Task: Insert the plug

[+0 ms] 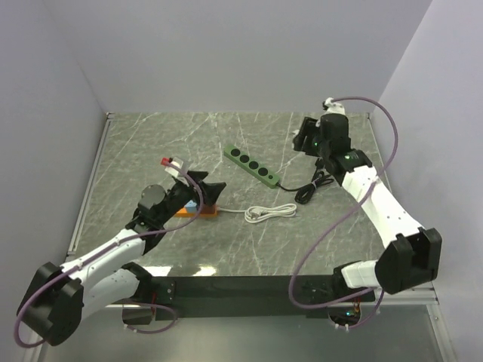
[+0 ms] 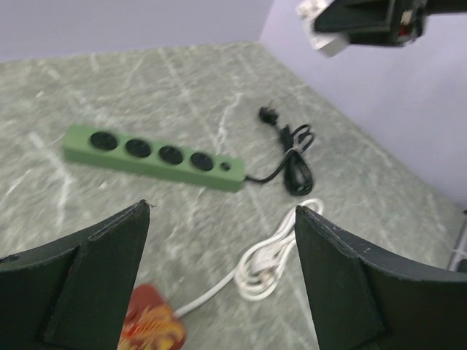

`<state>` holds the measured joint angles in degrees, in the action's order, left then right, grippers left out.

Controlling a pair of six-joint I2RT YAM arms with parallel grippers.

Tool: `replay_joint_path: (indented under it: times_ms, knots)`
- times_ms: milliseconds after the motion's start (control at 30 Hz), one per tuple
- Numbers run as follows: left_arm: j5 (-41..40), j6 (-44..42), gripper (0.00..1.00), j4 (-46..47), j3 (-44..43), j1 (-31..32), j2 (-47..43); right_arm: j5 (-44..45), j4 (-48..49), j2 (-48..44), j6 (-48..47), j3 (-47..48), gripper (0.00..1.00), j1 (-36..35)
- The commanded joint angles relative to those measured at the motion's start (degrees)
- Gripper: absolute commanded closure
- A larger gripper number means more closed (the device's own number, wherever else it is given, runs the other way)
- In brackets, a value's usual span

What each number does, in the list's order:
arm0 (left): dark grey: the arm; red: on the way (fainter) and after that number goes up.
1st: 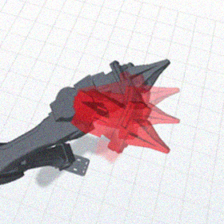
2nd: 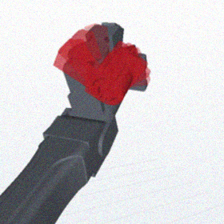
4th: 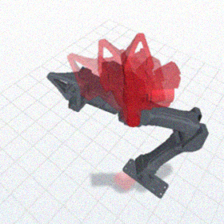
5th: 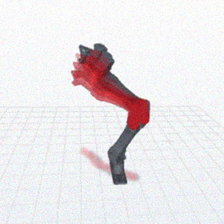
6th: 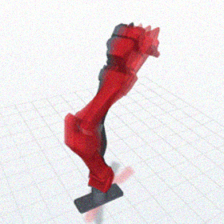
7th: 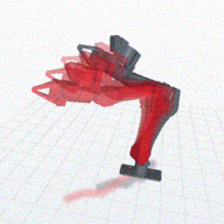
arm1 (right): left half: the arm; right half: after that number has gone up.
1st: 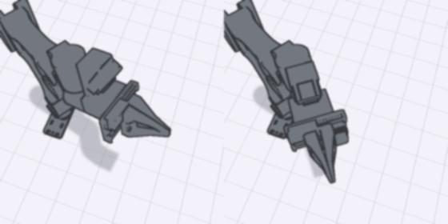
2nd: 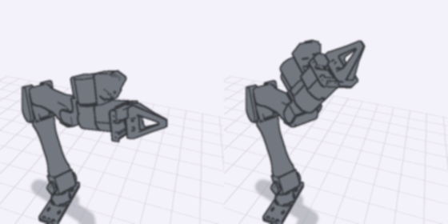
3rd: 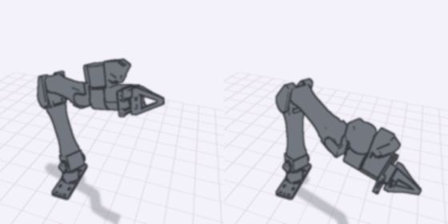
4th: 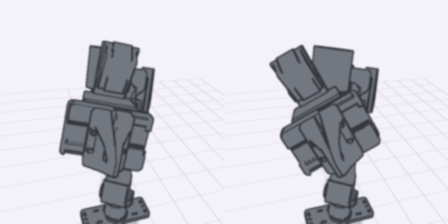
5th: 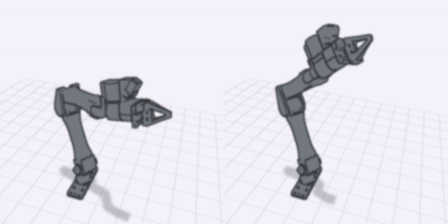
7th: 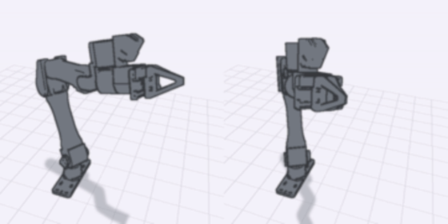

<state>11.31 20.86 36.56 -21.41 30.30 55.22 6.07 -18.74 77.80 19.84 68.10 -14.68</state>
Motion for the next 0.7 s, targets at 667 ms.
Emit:
replay_joint_path:
  times_ms: [667]
  knots:
    - [-17.8,2.5,0.14,12.9,-14.2,13.6,14.7,-6.9,18.7,-2.3,13.5,-2.3,1.00,-27.9]
